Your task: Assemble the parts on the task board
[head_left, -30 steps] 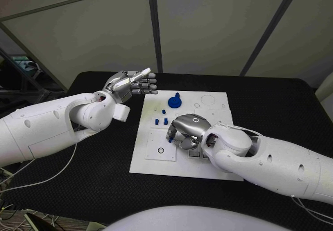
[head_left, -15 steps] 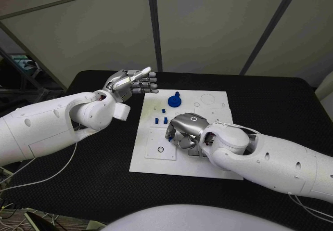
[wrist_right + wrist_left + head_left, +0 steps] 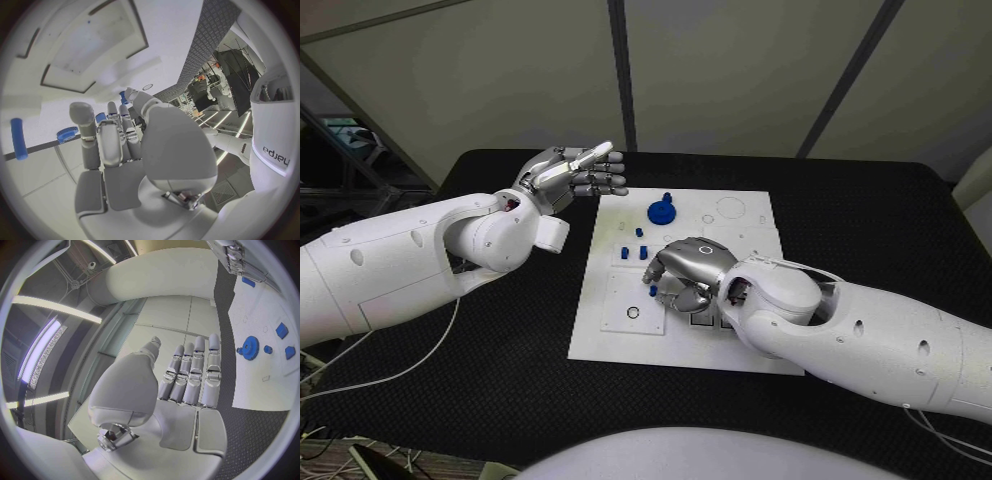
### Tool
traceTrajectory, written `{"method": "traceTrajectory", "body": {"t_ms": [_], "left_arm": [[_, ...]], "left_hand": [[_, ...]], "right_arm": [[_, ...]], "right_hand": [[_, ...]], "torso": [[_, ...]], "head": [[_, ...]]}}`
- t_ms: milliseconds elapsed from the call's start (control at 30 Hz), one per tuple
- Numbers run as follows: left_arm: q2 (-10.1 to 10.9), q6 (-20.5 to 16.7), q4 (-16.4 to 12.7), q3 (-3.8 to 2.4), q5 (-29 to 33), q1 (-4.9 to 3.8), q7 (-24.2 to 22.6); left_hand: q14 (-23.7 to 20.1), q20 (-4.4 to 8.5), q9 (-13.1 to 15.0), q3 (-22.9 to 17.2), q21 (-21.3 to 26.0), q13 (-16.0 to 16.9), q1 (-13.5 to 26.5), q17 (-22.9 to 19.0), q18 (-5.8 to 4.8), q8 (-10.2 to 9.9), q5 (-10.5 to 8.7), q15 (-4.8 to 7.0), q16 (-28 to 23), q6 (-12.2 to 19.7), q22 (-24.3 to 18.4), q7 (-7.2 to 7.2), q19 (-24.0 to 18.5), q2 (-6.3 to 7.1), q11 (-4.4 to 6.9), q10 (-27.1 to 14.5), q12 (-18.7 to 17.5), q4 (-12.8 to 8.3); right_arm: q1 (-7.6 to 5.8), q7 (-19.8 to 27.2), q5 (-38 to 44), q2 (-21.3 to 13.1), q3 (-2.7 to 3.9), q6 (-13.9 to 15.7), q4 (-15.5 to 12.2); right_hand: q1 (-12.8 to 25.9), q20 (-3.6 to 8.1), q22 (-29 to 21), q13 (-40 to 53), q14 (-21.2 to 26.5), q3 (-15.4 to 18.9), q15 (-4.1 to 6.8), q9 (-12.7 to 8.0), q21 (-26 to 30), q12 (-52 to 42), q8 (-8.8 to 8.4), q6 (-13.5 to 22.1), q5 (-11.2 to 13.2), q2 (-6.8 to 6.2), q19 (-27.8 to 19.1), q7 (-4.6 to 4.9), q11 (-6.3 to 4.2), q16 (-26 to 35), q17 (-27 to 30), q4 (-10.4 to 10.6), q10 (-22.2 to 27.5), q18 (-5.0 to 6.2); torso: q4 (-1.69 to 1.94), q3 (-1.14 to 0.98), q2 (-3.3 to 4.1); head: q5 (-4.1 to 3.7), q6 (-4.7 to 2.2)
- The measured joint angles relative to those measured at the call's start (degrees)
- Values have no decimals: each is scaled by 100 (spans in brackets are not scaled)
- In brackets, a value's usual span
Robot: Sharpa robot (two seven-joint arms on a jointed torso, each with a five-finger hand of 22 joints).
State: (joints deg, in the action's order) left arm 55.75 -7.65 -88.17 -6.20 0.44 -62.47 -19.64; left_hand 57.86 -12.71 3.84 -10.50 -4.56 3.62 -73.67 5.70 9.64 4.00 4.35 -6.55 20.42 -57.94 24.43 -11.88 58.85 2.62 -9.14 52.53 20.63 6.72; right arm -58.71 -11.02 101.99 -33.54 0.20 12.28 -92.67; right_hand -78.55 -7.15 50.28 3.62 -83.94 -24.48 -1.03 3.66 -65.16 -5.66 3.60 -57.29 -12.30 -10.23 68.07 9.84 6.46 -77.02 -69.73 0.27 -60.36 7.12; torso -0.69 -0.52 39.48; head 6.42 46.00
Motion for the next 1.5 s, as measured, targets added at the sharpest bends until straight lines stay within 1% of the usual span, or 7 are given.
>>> {"method": "traceTrajectory", "body": {"t_ms": [267,300,467,633,900,1233,1500], "left_arm": [[17,1,17,0,0,0,0],[22,1,16,0,0,0,0],[55,1,10,0,0,0,-1],[68,0,5,0,1,0,-2],[61,-1,7,1,1,1,-1],[35,0,20,1,1,1,-1],[24,0,22,2,1,1,0]], "left_hand": [[0,0,0,0,0,0,0,0,0,0,0,0,0,0,0,0,0,0,0,0,0,0],[0,0,0,0,0,0,0,-1,0,0,0,0,0,0,-4,0,0,0,0,0,0,0],[0,0,0,0,0,0,0,-7,0,0,0,0,0,0,-16,0,0,0,0,0,0,0],[0,0,0,0,0,0,0,-6,0,0,0,0,0,0,-22,0,0,0,0,0,0,0],[0,0,0,0,0,0,0,-8,0,0,0,0,0,0,-28,0,0,0,0,0,0,0],[0,0,0,0,2,0,0,-11,0,0,0,0,-11,0,-27,0,0,0,0,0,0,0],[0,0,0,16,22,0,0,-11,0,0,0,0,-23,0,-34,0,0,0,0,0,0,-16]], "right_arm": [[0,14,-37,-378,29,253,-366],[2,12,-49,-437,71,277,-412],[-106,-46,-153,-818,429,379,-601],[-252,-136,-291,-1199,564,356,-582],[-310,-163,-448,-1502,606,140,-439],[-315,-154,-486,-1393,609,-163,-289],[-315,-161,-487,-1262,609,-344,-122]], "right_hand": [[23,0,-39,17,0,101,0,15,23,-74,0,0,0,-24,0,0,9,0,47,38,8,0],[23,0,-39,21,0,116,0,16,26,-92,0,0,0,-24,0,0,9,0,48,52,8,0],[48,0,-31,24,0,163,0,27,26,-159,20,-31,9,1,0,-30,9,0,48,68,8,0],[108,23,15,23,0,342,0,27,26,-258,20,-38,22,-59,23,-66,-44,0,42,104,32,0],[137,53,25,23,0,687,0,26,26,-399,20,-32,-97,-89,53,-113,-75,0,67,213,68,0],[98,52,25,23,0,774,1,31,26,-477,20,-57,-97,-51,95,-169,-95,0,80,252,89,0],[-55,91,161,23,-1,781,44,33,-58,-623,19,-77,-97,101,203,-190,-155,0,36,260,-80,0]], "torso": [[-6,-3,4],[-9,-2,4],[-13,4,4],[-16,7,3],[-21,5,8],[-2,3,10],[-2,9,8]], "head": [[5,-10],[11,-10],[-9,-19],[-46,-54],[-95,-88],[-109,-81],[-98,-77]]}}
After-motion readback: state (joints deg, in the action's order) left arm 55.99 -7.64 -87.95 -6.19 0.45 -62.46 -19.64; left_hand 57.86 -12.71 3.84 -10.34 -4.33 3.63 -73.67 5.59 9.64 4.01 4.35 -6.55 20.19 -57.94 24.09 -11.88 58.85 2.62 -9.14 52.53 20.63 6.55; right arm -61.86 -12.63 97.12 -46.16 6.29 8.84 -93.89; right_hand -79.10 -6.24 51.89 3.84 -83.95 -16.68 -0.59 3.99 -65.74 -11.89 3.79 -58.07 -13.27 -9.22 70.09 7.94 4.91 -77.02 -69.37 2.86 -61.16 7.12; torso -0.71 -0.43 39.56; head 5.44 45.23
